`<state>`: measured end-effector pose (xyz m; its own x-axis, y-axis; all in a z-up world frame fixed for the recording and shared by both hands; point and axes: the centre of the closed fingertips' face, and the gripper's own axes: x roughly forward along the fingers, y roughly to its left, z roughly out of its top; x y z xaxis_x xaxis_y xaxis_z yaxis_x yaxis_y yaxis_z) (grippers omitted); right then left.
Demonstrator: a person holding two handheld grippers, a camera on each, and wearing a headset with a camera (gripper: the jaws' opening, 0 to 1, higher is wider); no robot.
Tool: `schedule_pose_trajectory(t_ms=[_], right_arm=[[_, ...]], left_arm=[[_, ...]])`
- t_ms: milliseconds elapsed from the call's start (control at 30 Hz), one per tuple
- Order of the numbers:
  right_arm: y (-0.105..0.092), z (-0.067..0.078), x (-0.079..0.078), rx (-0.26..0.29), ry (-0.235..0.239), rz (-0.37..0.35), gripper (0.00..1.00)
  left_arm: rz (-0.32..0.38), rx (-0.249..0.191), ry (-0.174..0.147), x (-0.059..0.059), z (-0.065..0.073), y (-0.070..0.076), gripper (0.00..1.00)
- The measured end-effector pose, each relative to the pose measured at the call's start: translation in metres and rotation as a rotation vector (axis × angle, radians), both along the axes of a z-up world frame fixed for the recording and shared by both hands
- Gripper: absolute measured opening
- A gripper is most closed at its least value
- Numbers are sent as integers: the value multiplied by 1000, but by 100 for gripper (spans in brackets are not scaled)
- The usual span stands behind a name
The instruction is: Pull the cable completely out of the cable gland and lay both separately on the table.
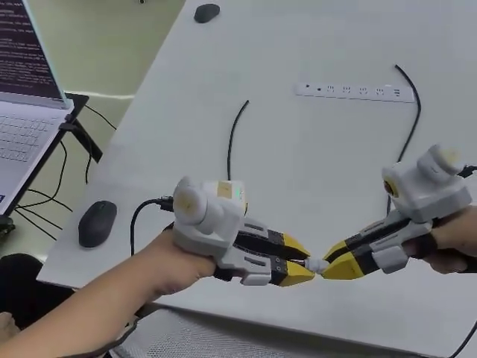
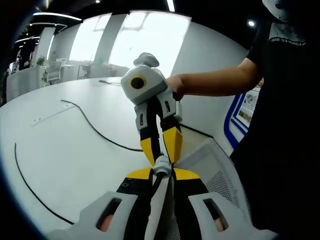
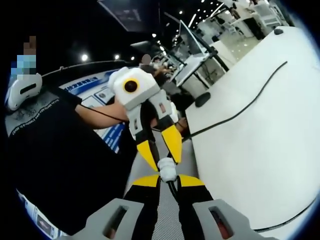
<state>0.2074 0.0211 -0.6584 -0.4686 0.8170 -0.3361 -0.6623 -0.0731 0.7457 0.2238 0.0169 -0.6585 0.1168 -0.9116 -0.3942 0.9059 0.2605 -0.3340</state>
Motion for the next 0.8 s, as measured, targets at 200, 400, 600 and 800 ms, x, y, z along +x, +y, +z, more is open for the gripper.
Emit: schedule_pose_trajectory(t_ms=[200, 400, 600, 800], right_arm=[[2, 0, 4, 33, -192, -5, 8], [3, -1, 1, 73, -570, 61, 8], [3, -8, 2, 66, -894, 103, 8], [7, -15, 3, 4, -1110, 113, 8]], left_arm=[[14, 0, 28, 3, 0, 2, 15], [11, -5, 66, 0, -1, 3, 15], [26, -12, 91, -1, -3, 4, 15], [30, 5, 83, -4, -8, 6, 15]])
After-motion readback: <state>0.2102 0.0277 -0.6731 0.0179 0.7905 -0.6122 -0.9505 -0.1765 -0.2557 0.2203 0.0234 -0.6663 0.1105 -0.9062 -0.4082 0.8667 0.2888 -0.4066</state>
